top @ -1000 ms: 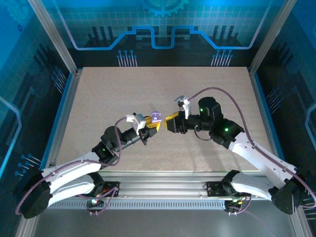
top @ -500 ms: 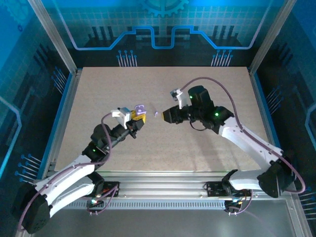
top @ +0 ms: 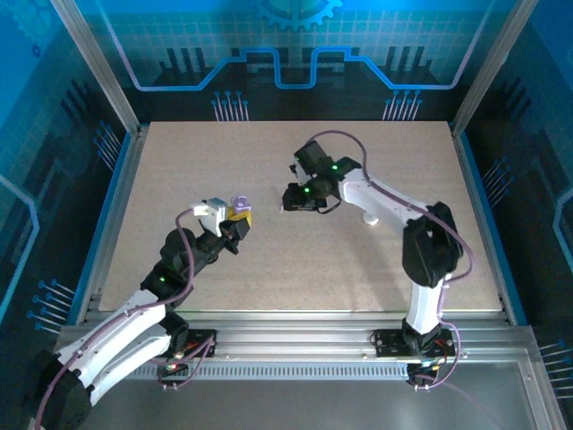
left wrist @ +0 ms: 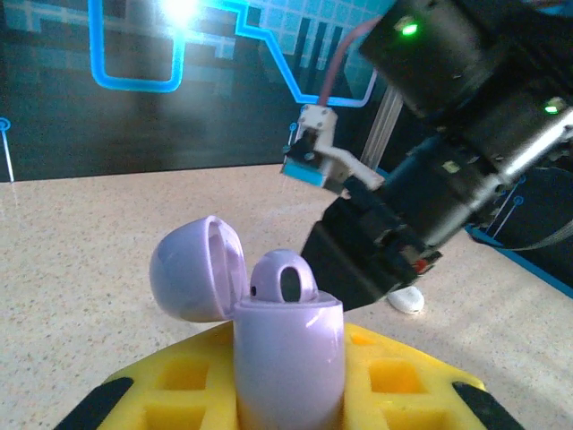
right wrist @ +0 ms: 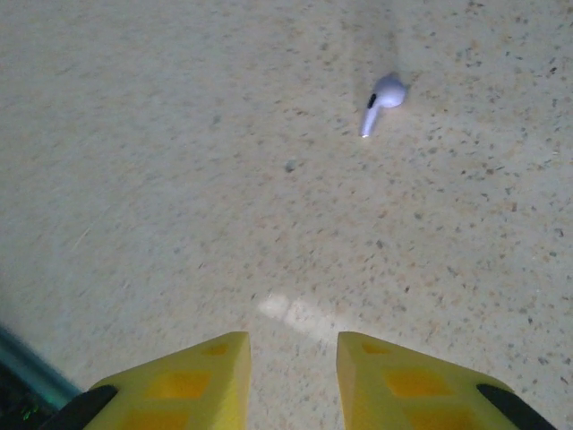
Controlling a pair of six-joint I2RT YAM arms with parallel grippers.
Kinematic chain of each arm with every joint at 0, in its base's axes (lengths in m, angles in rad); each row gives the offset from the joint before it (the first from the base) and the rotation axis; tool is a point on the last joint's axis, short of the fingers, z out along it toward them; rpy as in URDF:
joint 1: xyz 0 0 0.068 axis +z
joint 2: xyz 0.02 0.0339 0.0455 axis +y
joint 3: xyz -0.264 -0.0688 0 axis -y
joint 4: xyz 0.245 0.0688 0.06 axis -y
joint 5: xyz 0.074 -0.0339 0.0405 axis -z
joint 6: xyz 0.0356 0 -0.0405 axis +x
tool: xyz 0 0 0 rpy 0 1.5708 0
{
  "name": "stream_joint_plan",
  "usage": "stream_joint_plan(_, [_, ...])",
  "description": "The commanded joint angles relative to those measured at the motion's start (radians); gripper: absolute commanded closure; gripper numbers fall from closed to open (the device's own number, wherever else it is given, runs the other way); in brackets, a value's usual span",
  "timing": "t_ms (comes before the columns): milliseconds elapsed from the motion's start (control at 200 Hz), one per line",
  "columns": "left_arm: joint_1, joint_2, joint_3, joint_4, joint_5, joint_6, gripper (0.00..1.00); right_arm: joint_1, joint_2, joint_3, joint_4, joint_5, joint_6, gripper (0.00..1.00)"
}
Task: Insert the wireless bluetooth earbuds into the charging case
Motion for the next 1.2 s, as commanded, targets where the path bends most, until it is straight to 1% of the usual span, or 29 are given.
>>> stream_joint_plan(0, [0.011,-0.024,0.0,-0.043,-0.022,0.025,0.82,0.031,0.117,0.145,-0.133,0.099,0.071,0.69])
stream_joint_plan(105, [0.016,-0.026,-0.001,-0.063,-0.015,0.029,0.82,0.038,0.229,0.255,-0.17,0.137,0.096,0.69])
stream_joint_plan(240, [0.024,-0.022,-0.002,-0.057,-0.016,0.026,0.82,0.044,0.328,0.333,-0.18,0.159,0.114,0.69])
stream_joint_plan(390, [0.03,-0.015,-0.006,-0.052,-0.007,0.008,0.82,0.043,0.401,0.412,-0.194,0.173,0.103,0.68])
stream_joint_plan(450, [0.031,-0.018,-0.008,-0.051,-0.004,0.01,0.82,0.045,0.408,0.433,-0.183,0.164,0.101,0.68])
stream_joint_plan(475, [0.032,-0.019,-0.007,-0.052,-0.002,0.012,0.82,0.044,0.44,0.441,-0.18,0.161,0.102,0.68])
stream_joint_plan(555, [0.036,-0.022,-0.004,-0.053,0.002,0.015,0.82,0.046,0.472,0.474,-0.186,0.157,0.107,0.69])
stream_joint_plan(635, [0.038,-0.022,-0.004,-0.047,0.006,0.012,0.82,0.047,0.493,0.493,-0.185,0.159,0.117,0.7])
stream_joint_plan(790, [0.041,-0.022,-0.004,-0.047,0.01,0.01,0.82,0.046,0.519,0.524,-0.203,0.207,0.125,0.7])
stream_joint_plan(986, [0.044,-0.019,-0.006,-0.04,0.015,0.005,0.82,0.046,0.538,0.532,-0.202,0.237,0.137,0.7])
stream_joint_plan(1191, [0.046,-0.021,-0.004,-0.032,0.016,0.007,0.82,0.044,0.557,0.546,-0.199,0.241,0.144,0.7])
